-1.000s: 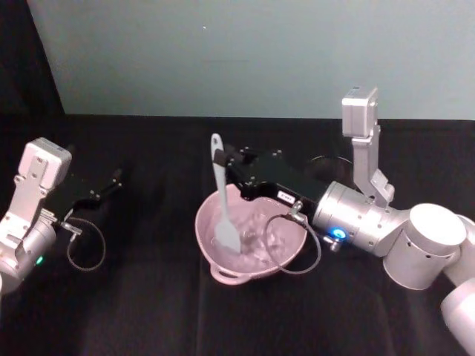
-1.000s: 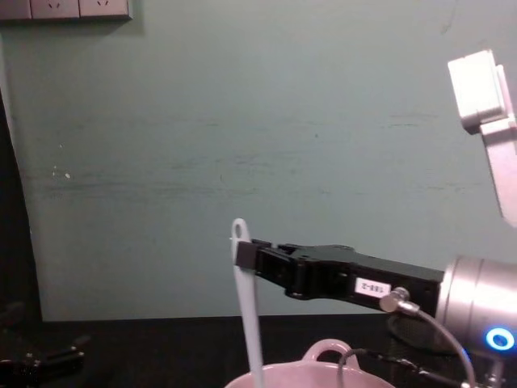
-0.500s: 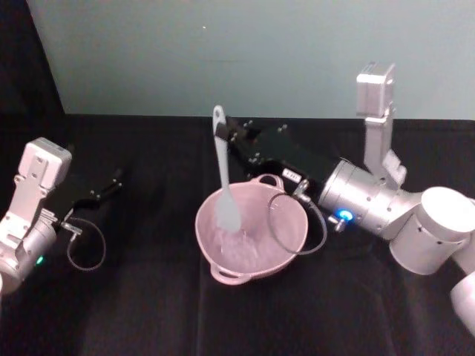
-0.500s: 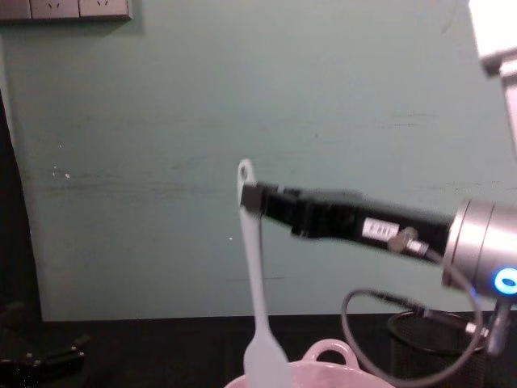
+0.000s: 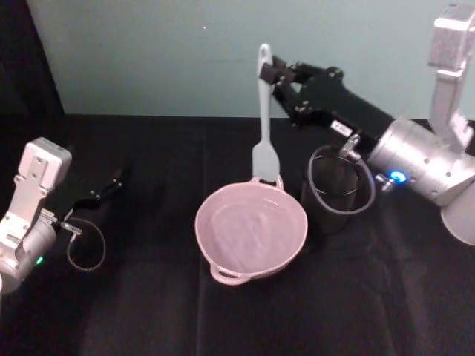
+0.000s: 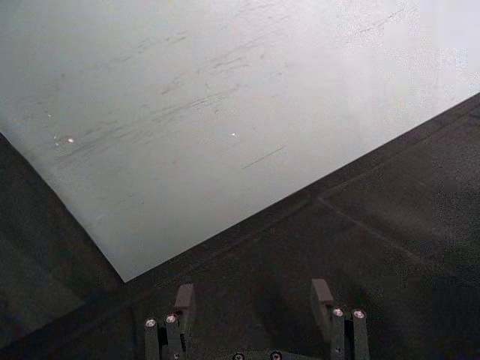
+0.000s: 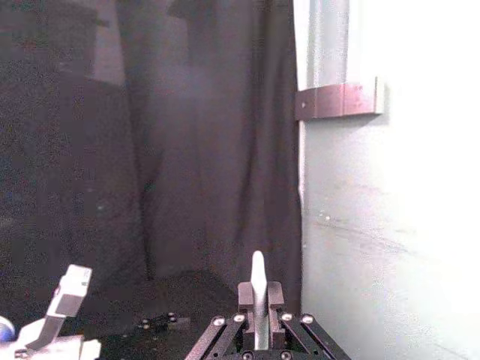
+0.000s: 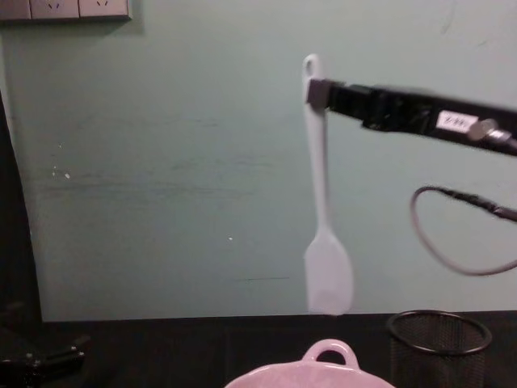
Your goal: Use the one hand to pick up the spoon and stir the clear water in the bowl.
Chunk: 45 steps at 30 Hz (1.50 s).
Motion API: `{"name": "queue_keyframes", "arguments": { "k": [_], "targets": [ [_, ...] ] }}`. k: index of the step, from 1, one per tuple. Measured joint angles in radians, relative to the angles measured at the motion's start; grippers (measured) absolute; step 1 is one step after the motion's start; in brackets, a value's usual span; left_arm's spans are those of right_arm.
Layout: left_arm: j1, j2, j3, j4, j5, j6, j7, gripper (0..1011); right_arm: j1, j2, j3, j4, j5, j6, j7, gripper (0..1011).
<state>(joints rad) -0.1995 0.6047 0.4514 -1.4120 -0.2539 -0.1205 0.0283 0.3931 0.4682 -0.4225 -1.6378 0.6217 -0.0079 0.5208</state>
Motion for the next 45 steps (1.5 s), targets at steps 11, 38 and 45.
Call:
{"name": "queue_keyframes", "arguments": {
  "k": [11, 38, 45],
  "targets": [
    [0.0, 0.0, 0.0, 0.0, 0.0, 0.0, 0.0, 1011, -0.024, 0.063, 0.058, -0.035, 0.001, 0.017, -0.033, 113],
    [0.0, 0.0, 0.0, 0.0, 0.0, 0.0, 0.0, 1011, -0.069, 0.033, 0.113, 0.104, -0.073, -0.011, -0.08, 113],
    [0.0, 0.0, 0.0, 0.0, 0.0, 0.0, 0.0, 1011, -0.075, 0.003, 0.115, 0.149, -0.07, -0.019, -0.071, 113]
  ]
}}
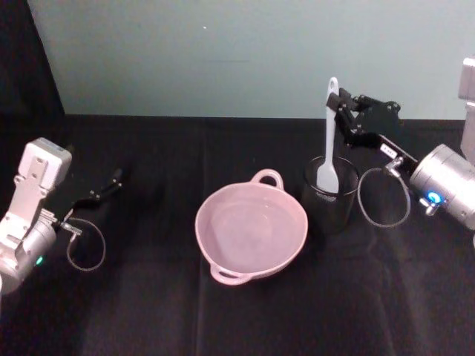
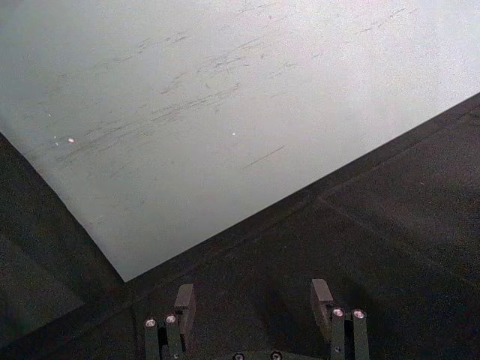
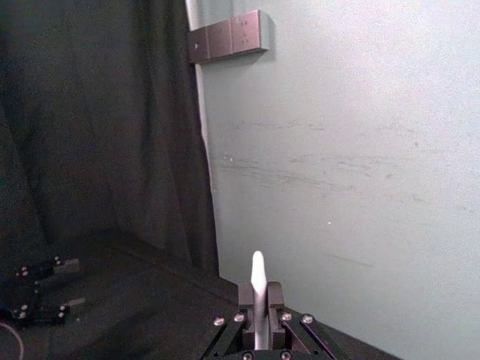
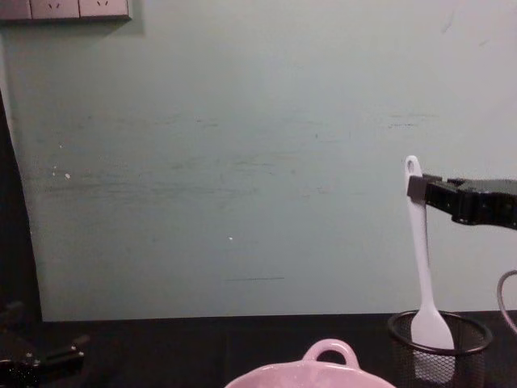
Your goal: Use the one hand to pick up the spoon and stir the clear water in the bowl.
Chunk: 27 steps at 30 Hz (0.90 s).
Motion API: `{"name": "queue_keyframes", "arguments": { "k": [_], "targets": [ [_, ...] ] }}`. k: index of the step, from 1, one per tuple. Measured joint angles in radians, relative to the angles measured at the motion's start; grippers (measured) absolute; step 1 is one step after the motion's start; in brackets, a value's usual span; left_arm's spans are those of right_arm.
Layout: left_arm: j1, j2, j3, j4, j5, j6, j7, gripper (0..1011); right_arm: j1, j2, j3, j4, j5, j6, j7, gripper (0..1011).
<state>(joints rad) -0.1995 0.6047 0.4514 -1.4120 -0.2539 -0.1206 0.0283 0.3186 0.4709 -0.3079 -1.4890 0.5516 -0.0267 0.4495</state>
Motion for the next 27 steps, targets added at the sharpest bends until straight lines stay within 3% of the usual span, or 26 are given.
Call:
{"name": "queue_keyframes", "arguments": {
  "k": [15, 27],
  "targets": [
    [0.0, 0.0, 0.0, 0.0, 0.0, 0.0, 0.0, 1011, -0.055, -0.064, 0.068, 0.092, 0.154, -0.02, 0.031, 113],
    [0.0, 0.0, 0.0, 0.0, 0.0, 0.0, 0.0, 1011, -0.053, -0.076, 0.091, 0.161, 0.274, 0.007, 0.059, 113]
  ]
}}
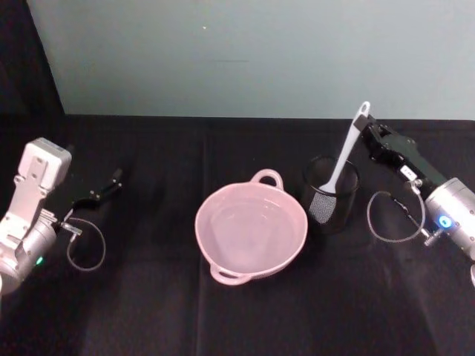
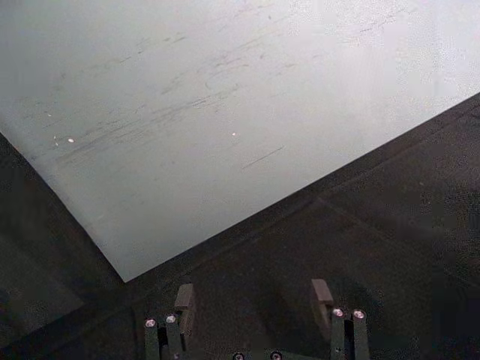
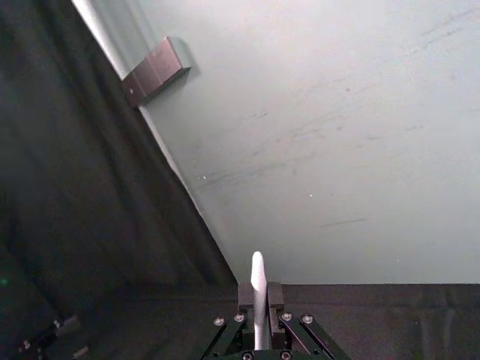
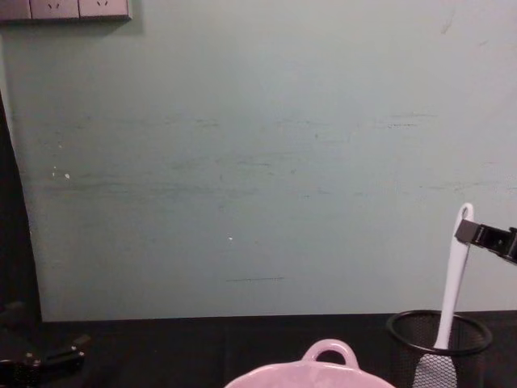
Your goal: Use the one hand to pick up the spoon and stir the clear water in the bowl.
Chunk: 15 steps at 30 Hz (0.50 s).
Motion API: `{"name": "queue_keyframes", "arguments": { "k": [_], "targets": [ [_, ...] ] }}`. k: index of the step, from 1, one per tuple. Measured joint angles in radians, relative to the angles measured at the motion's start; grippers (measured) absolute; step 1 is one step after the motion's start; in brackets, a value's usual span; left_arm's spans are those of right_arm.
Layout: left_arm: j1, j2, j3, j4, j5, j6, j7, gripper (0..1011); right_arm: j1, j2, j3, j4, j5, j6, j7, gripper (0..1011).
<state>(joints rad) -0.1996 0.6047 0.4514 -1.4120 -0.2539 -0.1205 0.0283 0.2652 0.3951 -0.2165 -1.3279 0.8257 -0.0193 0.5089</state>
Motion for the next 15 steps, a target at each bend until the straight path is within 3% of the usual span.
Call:
{"name": "queue_keyframes", "arguments": {
  "k": [9, 15],
  "targets": [
    [0.0, 0.0, 0.0, 0.0, 0.0, 0.0, 0.0, 1011, 0.0, -0.023, 0.024, 0.058, 0.105, -0.009, 0.034, 138],
    [0.0, 0.0, 0.0, 0.0, 0.0, 0.0, 0.0, 1011, -0.003, -0.026, 0.028, 0.078, 0.147, -0.009, 0.035, 314]
  ]
}}
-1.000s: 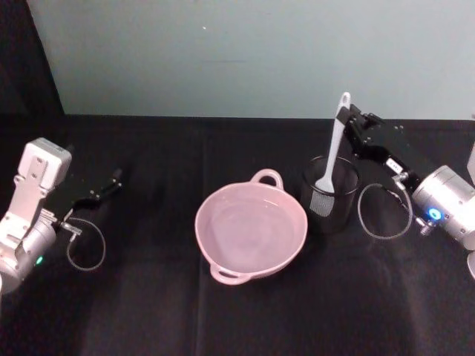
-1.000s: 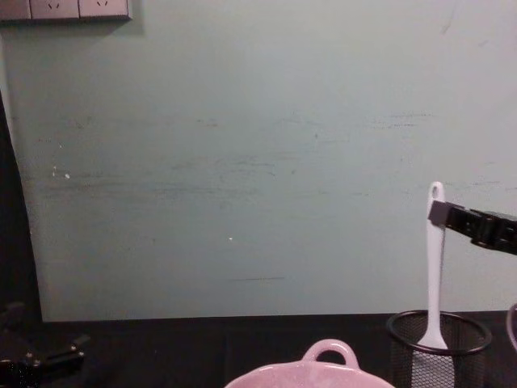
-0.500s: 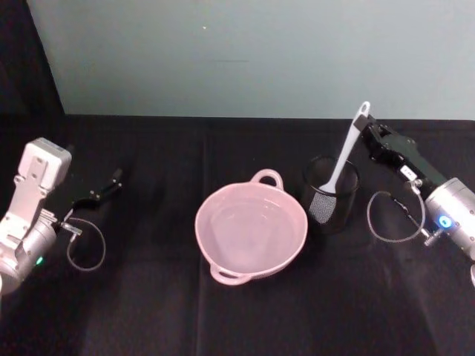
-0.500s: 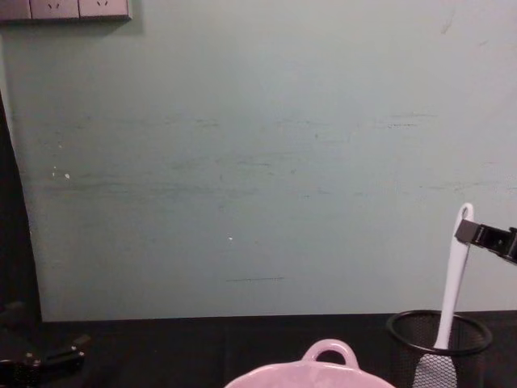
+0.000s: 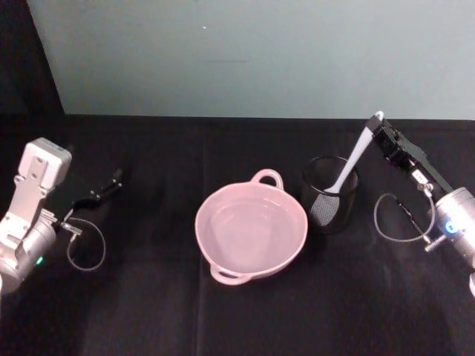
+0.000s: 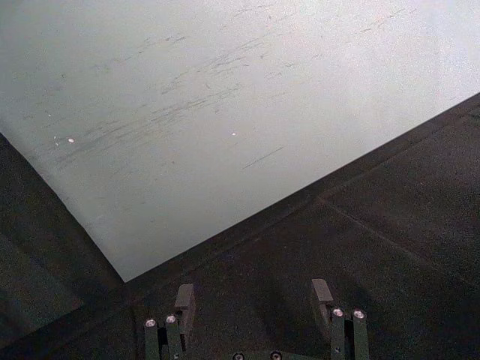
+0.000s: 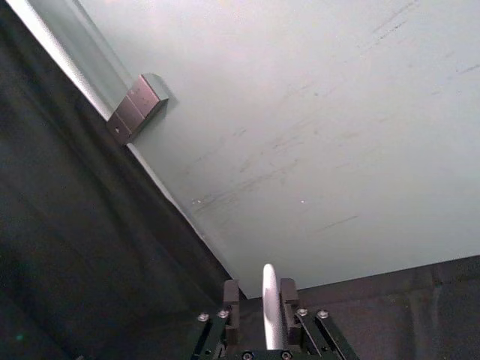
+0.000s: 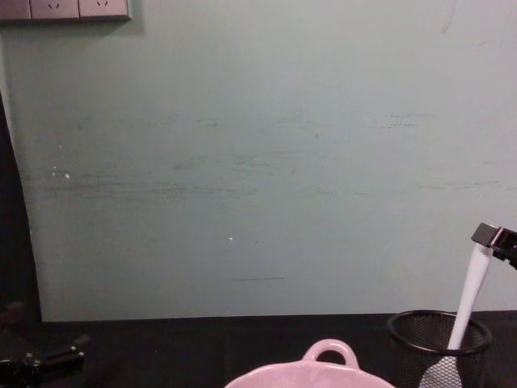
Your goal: Use the one hand to pick up the spoon and stir the clear water in the bowl.
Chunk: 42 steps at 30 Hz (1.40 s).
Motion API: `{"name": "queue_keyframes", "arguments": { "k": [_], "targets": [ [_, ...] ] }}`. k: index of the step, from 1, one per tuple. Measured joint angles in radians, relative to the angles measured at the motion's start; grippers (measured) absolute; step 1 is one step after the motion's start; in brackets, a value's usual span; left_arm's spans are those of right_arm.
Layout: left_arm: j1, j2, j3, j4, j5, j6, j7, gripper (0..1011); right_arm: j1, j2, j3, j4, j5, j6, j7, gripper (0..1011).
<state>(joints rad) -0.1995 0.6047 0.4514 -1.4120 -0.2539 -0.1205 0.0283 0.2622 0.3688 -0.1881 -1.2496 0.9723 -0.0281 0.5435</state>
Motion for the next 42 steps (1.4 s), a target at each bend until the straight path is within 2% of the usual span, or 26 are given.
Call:
{"name": "queue_keyframes", "arguments": {
  "k": [4, 5, 6, 11, 16, 18, 21, 24, 25, 27, 28, 32, 33, 36, 37, 39, 40, 42],
  "targets": [
    [0.0, 0.0, 0.0, 0.0, 0.0, 0.0, 0.0, 1011, -0.005, 0.004, 0.0, 0.002, 0.015, -0.001, -0.003, 429],
    [0.0, 0.0, 0.0, 0.0, 0.0, 0.0, 0.0, 1011, -0.008, 0.007, 0.0, 0.001, 0.02, -0.002, -0.008, 488],
    [0.0, 0.0, 0.0, 0.0, 0.0, 0.0, 0.0, 1011, -0.009, 0.008, 0.0, -0.001, 0.021, -0.003, -0.009, 488],
    [0.0, 0.0, 0.0, 0.0, 0.0, 0.0, 0.0, 1011, -0.017, 0.02, -0.001, -0.014, 0.031, -0.007, -0.019, 650],
    [0.0, 0.0, 0.0, 0.0, 0.0, 0.0, 0.0, 1011, -0.039, 0.044, -0.007, -0.047, 0.039, 0.003, -0.027, 823],
    [0.0, 0.0, 0.0, 0.0, 0.0, 0.0, 0.0, 1011, -0.049, 0.055, -0.01, -0.065, 0.041, 0.011, -0.031, 854],
    [0.0, 0.0, 0.0, 0.0, 0.0, 0.0, 0.0, 1011, -0.085, 0.089, -0.011, -0.119, 0.05, 0.032, -0.042, 958],
    [0.0, 0.0, 0.0, 0.0, 0.0, 0.0, 0.0, 1011, -0.114, 0.117, -0.01, -0.168, 0.051, 0.044, -0.06, 1002],
    [0.0, 0.0, 0.0, 0.0, 0.0, 0.0, 0.0, 1011, -0.14, 0.144, -0.006, -0.209, 0.047, 0.052, -0.08, 1002],
    [0.0, 0.0, 0.0, 0.0, 0.0, 0.0, 0.0, 1011, -0.168, 0.174, 0.001, -0.253, 0.039, 0.059, -0.104, 1003],
    [0.0, 0.0, 0.0, 0.0, 0.0, 0.0, 0.0, 1011, -0.195, 0.204, 0.009, -0.295, 0.025, 0.065, -0.129, 1002],
    [0.0, 0.0, 0.0, 0.0, 0.0, 0.0, 0.0, 1011, -0.238, 0.279, 0.019, -0.377, -0.037, 0.091, -0.198, 1003],
    [0.0, 0.0, 0.0, 0.0, 0.0, 0.0, 0.0, 1011, -0.243, 0.318, 0.01, -0.404, -0.091, 0.114, -0.234, 1002],
    [0.0, 0.0, 0.0, 0.0, 0.0, 0.0, 0.0, 1011, -0.239, 0.362, -0.011, -0.427, -0.171, 0.157, -0.277, 1003],
    [0.0, 0.0, 0.0, 0.0, 0.0, 0.0, 0.0, 1011, -0.228, 0.384, -0.03, -0.434, -0.222, 0.188, -0.301, 1003],
    [0.0, 0.0, 0.0, 0.0, 0.0, 0.0, 0.0, 1011, -0.212, 0.4, -0.051, -0.434, -0.269, 0.212, -0.322, 1003],
    [0.0, 0.0, 0.0, 0.0, 0.0, 0.0, 0.0, 1011, -0.193, 0.406, -0.072, -0.423, -0.317, 0.225, -0.334, 1002],
    [0.0, 0.0, 0.0, 0.0, 0.0, 0.0, 0.0, 1011, -0.172, 0.405, -0.093, -0.404, -0.361, 0.225, -0.338, 1003]
  ]
}}
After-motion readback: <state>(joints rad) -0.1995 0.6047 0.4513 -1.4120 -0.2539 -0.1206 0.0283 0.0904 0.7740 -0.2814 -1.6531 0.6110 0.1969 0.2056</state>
